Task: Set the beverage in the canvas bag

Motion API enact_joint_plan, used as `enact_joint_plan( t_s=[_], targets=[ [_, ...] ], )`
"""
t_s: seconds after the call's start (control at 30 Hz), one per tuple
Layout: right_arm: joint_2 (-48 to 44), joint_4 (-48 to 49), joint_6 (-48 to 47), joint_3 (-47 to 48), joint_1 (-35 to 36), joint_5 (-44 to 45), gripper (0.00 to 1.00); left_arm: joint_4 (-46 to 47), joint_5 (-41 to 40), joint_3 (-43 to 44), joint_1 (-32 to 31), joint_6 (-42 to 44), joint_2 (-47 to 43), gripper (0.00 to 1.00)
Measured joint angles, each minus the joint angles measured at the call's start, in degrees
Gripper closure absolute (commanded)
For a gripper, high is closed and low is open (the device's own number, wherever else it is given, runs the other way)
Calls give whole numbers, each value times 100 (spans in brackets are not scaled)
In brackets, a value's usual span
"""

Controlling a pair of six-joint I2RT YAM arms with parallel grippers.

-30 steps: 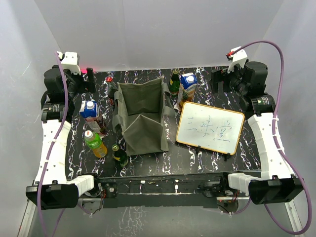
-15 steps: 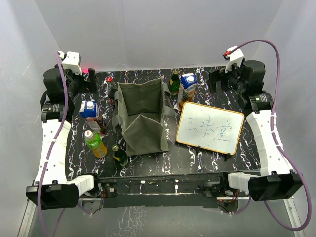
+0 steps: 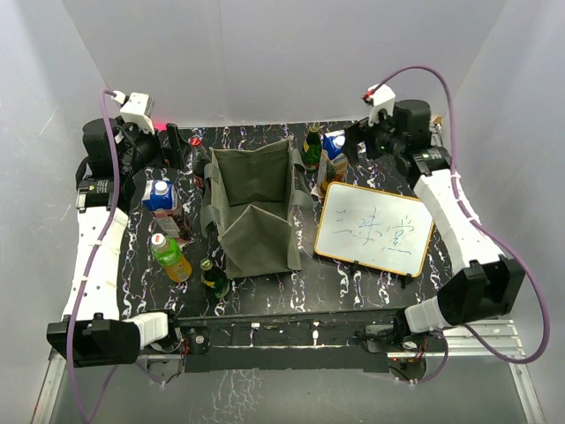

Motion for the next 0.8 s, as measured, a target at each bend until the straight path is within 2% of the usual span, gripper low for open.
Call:
enact_joint_plan(
  t_s=[0.3,0.57,0.7,0.8],
  targets=[
    [1156,219,125,542,796,848,2,72,387,-48,-76,-420,52,9],
    [1720,304,254,769,872,1773,2,164,557,-114,-90,-599,136,10],
    [1749,328,258,769,872,1867,2,190,599,-118,-90,-647,138,13],
    [1759,339,269,769,872,1799,7,216,629,-122,-90,-678,140,14]
  ],
)
